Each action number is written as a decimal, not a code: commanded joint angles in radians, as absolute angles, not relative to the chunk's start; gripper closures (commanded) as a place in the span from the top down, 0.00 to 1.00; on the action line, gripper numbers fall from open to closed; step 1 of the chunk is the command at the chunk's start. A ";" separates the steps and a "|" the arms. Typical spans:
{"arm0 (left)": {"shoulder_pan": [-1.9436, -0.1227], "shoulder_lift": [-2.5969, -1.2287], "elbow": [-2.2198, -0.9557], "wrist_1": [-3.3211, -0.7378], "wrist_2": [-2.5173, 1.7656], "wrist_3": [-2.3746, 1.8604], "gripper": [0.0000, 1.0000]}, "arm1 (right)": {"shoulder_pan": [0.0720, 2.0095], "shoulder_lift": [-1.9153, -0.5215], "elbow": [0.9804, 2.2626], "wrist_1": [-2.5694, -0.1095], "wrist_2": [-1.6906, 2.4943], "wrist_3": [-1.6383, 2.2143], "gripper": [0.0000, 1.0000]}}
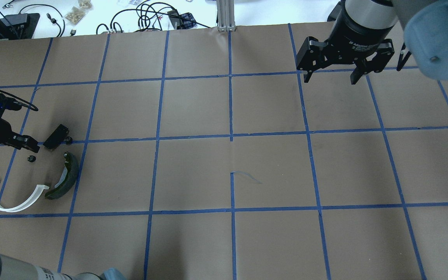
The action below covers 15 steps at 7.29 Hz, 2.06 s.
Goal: Place bearing gear from tray to pile
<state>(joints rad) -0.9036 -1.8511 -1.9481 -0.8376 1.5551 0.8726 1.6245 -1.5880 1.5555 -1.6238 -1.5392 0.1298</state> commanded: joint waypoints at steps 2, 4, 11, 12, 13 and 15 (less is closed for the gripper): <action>-1.096 -1.605 -1.910 -1.100 1.551 0.718 1.00 | 1.624 -1.588 1.555 -1.626 -1.540 0.127 1.00; -1.303 -1.516 -1.795 -1.309 1.551 0.354 1.00 | 1.624 -1.586 1.554 -1.629 -1.539 0.129 1.00; -1.519 -1.559 -1.531 -1.594 1.620 -0.032 1.00 | 1.624 -1.585 1.554 -1.626 -1.543 0.129 1.00; -1.531 -1.559 -1.526 -1.594 1.615 -0.032 1.00 | 1.624 -1.585 1.552 -1.626 -1.545 0.127 1.00; -1.548 -1.559 -1.520 -1.594 1.585 -0.032 1.00 | 1.624 -1.583 1.554 -1.628 -1.546 0.129 1.00; -1.555 -1.560 -1.526 -1.598 1.592 -0.031 1.00 | 1.624 -1.586 1.554 -1.624 -1.549 0.129 1.00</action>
<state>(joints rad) -1.5488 -1.5595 -1.5207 -1.5961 1.5931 -0.0307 1.6245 -1.5846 1.5531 -1.6255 -1.5479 0.1280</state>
